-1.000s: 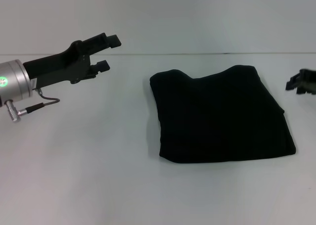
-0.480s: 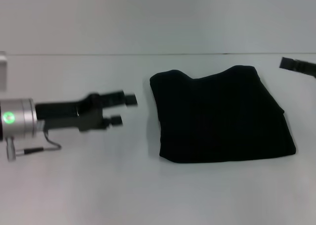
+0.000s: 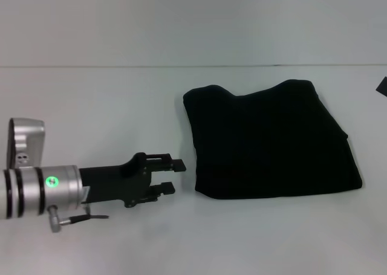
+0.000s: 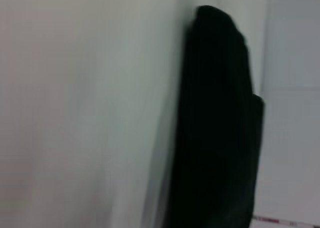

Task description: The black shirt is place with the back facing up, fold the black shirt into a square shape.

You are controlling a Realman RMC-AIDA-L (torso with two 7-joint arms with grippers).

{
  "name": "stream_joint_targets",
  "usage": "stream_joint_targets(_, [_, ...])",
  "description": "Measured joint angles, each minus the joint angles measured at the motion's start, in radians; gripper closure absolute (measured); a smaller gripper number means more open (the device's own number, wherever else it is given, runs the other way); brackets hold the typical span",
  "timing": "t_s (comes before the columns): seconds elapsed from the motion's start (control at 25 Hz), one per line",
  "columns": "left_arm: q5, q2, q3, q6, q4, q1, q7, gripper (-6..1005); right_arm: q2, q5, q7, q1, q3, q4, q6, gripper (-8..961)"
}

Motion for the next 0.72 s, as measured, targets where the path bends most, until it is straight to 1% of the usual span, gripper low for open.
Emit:
stream_joint_targets(0.12, [0.0, -0.009, 0.001, -0.042, -0.018, -0.006, -0.018, 282, -0.011, 0.002, -0.001, 0.011, 0.005, 0.013, -0.001, 145])
stream_joint_targets(0.2, [0.001, -0.017, 0.002, -0.065, -0.029, -0.014, -0.02, 318, -0.014, 0.002, -0.002, 0.017, 0.011, 0.015, -0.001, 145])
stream_joint_targets(0.36, [0.008, -0.023, 0.024, -0.128, -0.062, -0.043, -0.021, 390, -0.015, 0.003, -0.003, 0.026, 0.014, 0.015, 0.001, 145])
stream_joint_targets(0.56, [0.012, -0.024, 0.049, -0.167, -0.085, -0.066, -0.021, 636, -0.015, 0.004, -0.003, 0.03, 0.016, 0.015, 0.002, 145])
stream_joint_targets(0.68, [0.013, -0.024, 0.052, -0.171, -0.084, -0.066, -0.021, 851, -0.013, 0.004, -0.003, 0.03, 0.021, 0.016, 0.001, 145])
stream_joint_targets(0.72, [0.013, -0.024, 0.052, -0.171, -0.084, -0.066, -0.021, 845, -0.012, 0.004, -0.003, 0.029, 0.025, 0.016, -0.001, 145])
